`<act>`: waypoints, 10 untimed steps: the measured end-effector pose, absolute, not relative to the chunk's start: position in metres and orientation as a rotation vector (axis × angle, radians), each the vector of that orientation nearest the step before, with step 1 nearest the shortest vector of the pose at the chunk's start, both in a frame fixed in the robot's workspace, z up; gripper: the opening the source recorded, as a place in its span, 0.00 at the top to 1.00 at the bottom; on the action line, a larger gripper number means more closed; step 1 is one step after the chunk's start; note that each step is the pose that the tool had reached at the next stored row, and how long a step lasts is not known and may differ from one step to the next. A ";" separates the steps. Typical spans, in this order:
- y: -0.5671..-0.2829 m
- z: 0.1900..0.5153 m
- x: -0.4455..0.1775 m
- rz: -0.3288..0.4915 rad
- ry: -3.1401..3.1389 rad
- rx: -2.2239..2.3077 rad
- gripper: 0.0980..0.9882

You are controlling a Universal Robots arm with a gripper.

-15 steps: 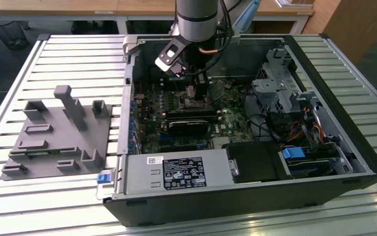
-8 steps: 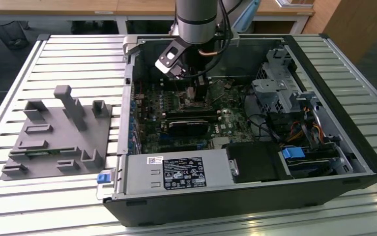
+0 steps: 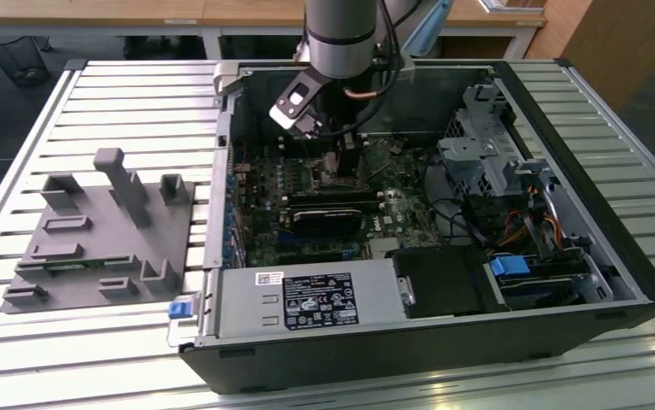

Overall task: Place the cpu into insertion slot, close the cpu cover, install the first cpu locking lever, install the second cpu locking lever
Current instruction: 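Place the cpu into insertion slot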

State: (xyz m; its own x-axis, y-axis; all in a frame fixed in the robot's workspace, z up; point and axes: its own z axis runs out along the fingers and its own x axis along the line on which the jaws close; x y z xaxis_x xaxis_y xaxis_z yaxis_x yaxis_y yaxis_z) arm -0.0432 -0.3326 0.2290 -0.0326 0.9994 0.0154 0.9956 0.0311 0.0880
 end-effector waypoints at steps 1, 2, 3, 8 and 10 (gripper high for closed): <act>-0.332 0.228 -0.043 0.114 2.219 2.149 0.50; -0.332 0.227 -0.043 0.114 2.219 2.149 0.50; -0.332 0.227 -0.043 0.113 2.218 2.149 0.50; -0.331 0.223 -0.043 0.112 2.218 2.149 0.50; -0.331 0.222 -0.043 0.112 2.218 2.149 0.50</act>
State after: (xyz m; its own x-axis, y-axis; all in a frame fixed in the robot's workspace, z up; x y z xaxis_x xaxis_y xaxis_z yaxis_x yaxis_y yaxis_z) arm -0.0434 -0.3310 0.2221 -0.0323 0.9994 0.0134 0.9956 0.0310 0.0881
